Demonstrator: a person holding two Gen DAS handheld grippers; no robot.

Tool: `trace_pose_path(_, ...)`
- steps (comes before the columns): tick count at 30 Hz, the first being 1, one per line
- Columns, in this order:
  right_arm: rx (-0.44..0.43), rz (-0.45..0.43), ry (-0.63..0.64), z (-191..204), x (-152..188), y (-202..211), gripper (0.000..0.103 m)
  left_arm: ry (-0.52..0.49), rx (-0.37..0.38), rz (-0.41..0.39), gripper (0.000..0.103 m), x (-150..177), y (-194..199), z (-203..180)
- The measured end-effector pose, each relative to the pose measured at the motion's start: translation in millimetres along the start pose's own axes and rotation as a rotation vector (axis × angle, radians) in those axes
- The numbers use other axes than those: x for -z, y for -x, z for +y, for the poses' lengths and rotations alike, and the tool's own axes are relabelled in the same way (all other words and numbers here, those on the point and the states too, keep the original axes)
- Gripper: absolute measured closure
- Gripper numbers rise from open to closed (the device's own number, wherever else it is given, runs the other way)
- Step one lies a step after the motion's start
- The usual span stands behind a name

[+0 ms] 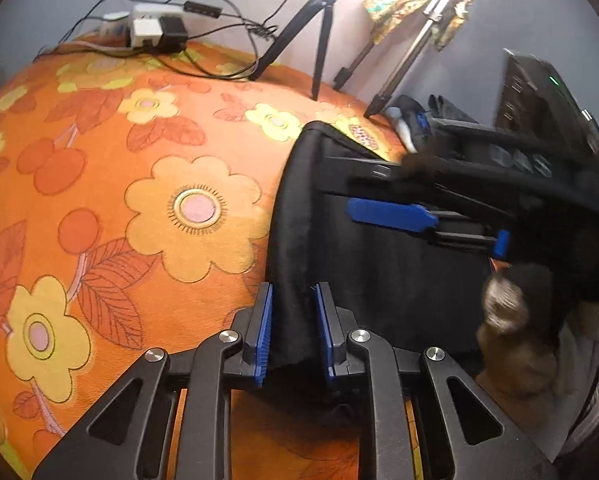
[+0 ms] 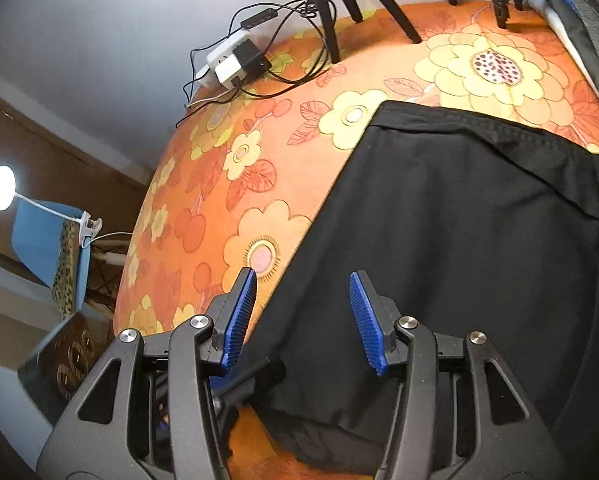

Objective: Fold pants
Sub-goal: 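Close both tools on the folded edge and lift it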

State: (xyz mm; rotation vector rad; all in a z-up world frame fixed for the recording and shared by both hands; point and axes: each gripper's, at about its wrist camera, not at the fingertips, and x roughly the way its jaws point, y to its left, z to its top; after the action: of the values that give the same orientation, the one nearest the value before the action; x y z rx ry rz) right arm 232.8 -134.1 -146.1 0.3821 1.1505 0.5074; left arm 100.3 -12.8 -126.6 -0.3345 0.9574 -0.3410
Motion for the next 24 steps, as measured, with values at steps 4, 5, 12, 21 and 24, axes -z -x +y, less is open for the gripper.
trace_pose_path(4,0.074,0.037,0.04,12.4,-1.3,-17.9,0.051,-0.038,-0.001,-0.009,0.084,1.6,2.4,-7.4)
trace_pose_path(5,0.088,0.042,0.048,13.7,-1.5,-20.8,0.051,-0.047,-0.002,-0.011,0.084,1.6,3.2,-8.9)
trace_pose_path(12,0.172,0.075,0.078,13.6,-1.0,-35.3,0.066,-0.066,-0.011,-0.01,0.084,2.4,3.5,-8.1)
trace_pose_path(21,0.123,0.058,0.034,5.9,1.6,-30.8,0.092,-0.028,-0.089,0.008,0.047,4.6,-1.9,-0.8)
trace_pose_path(24,0.097,0.045,0.003,2.1,2.4,-26.8,0.094,-0.012,-0.057,0.008,0.053,5.7,-5.4,0.2)
